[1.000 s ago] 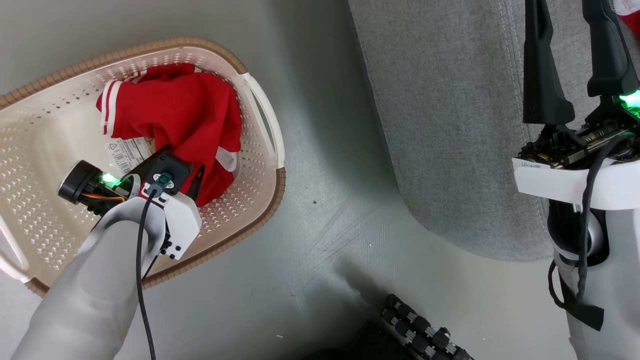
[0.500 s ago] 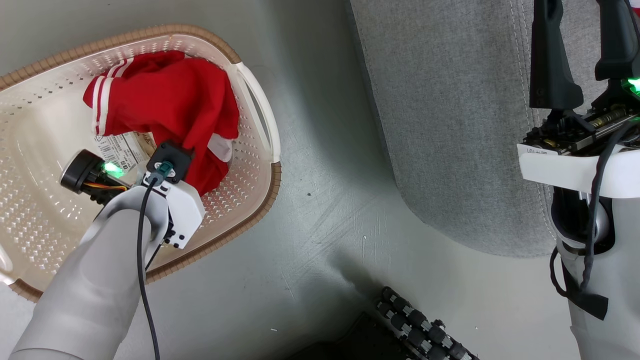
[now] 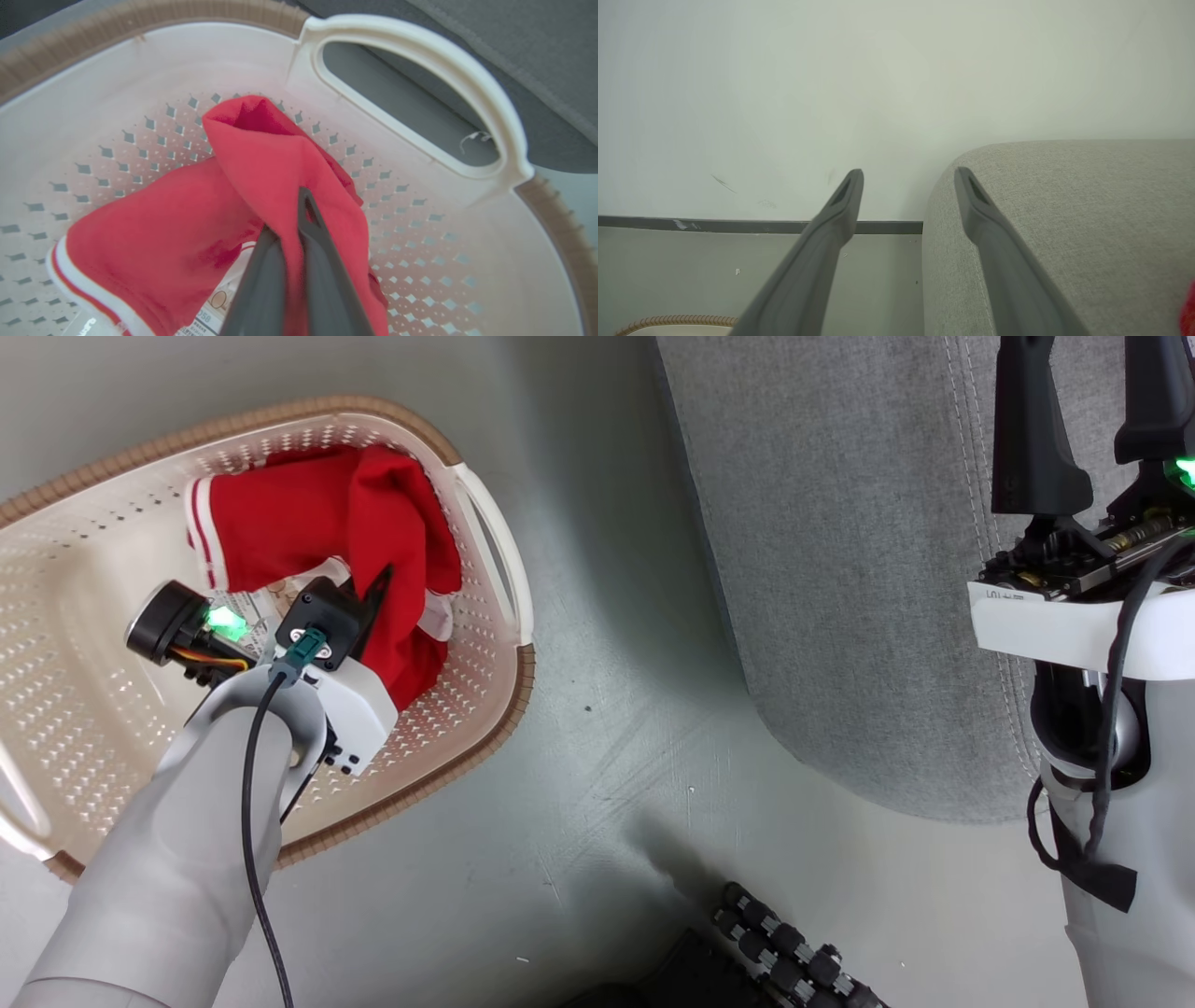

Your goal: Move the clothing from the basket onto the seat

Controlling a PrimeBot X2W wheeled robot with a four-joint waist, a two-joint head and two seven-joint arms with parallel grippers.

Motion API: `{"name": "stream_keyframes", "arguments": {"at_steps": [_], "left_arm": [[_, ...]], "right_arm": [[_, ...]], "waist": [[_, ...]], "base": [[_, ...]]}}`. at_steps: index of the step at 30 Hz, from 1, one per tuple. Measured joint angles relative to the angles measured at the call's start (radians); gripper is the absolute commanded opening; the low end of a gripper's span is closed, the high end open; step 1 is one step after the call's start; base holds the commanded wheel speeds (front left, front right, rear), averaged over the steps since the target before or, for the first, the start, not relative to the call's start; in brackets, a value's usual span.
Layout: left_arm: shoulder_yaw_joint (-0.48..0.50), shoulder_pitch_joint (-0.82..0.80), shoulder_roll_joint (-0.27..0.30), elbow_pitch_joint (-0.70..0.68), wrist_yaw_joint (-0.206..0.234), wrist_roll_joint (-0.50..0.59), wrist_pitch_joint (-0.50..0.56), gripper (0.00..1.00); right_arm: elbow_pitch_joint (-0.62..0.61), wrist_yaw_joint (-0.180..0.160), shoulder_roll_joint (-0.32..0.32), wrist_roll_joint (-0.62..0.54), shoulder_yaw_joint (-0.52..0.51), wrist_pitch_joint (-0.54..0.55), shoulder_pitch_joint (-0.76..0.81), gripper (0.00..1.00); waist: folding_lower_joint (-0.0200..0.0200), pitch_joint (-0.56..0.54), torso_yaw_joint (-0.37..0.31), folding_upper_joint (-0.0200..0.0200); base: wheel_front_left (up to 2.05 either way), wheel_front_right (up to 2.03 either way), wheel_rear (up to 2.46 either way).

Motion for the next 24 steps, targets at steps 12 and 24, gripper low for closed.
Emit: {"name": "stream_keyframes", "arguments": {"at_steps": [12, 24], "left_arm": [[0.035, 0.003, 0.004, -0.129, 0.011, -0.016, -0.034, 0.0], [0.105, 0.014, 0.02, -0.283, 0.036, -0.068, -0.041, 0.0]], "right_arm": [[0.038, 0.0, 0.0, -0.042, -0.018, 0.0, 0.001, 1.0], [0.117, 0.0, -0.001, -0.11, 0.012, 0.0, 0.013, 1.0]], "waist": [[0.0, -0.062, 0.045, 0.0001], [0.0, -0.156, 0.102, 0.0]], "base": [[0.0, 0.0, 0.0], [0.0, 0.0, 0.0]]}}
